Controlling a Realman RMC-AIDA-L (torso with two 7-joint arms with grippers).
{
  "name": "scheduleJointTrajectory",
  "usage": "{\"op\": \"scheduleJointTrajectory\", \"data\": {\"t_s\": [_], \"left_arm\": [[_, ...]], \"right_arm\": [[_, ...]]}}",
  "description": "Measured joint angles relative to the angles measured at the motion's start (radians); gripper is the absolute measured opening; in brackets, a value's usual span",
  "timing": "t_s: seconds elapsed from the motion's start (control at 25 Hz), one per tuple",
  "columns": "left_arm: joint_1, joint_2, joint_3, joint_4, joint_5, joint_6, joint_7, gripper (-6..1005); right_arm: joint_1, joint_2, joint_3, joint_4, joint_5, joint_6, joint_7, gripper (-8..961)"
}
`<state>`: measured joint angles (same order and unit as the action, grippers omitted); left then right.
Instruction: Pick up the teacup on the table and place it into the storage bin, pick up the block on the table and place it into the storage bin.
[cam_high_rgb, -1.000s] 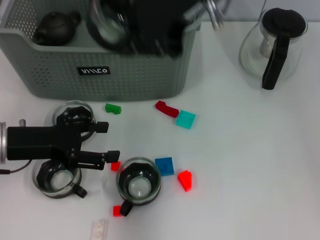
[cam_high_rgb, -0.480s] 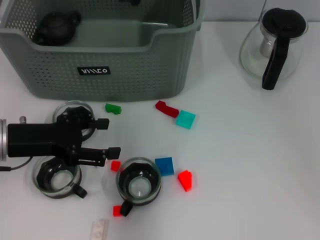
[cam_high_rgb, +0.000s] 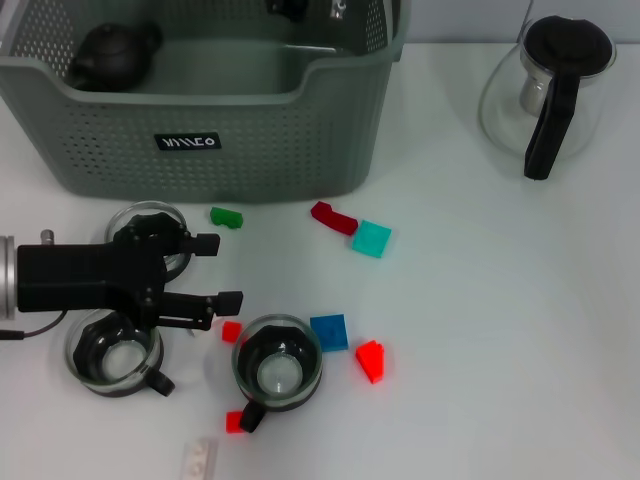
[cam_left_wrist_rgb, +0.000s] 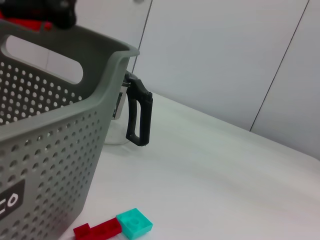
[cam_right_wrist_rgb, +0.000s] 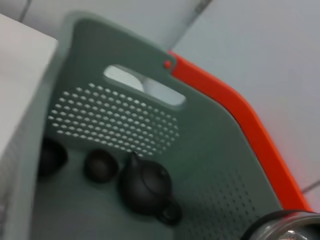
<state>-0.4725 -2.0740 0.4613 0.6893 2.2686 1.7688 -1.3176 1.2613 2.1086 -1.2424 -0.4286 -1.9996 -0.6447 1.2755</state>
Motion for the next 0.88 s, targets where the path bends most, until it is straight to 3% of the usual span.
{"op": "scheduleJointTrajectory", "data": {"t_s": [0.24,0.88], "left_arm": [[0.000,0.000,0.000,-0.006,0.000,-0.011,0.000,903],[0.002,-0.002,0.000,-0.005,0.000,-0.013,0.000,903]], "right_arm": [[-0.006,0.002,-0.001,0.081,0.122,0.089,-0.122,117],[-0.023,0.005,-0.002,0.107,0.129,0.082,-0.111,156]]}}
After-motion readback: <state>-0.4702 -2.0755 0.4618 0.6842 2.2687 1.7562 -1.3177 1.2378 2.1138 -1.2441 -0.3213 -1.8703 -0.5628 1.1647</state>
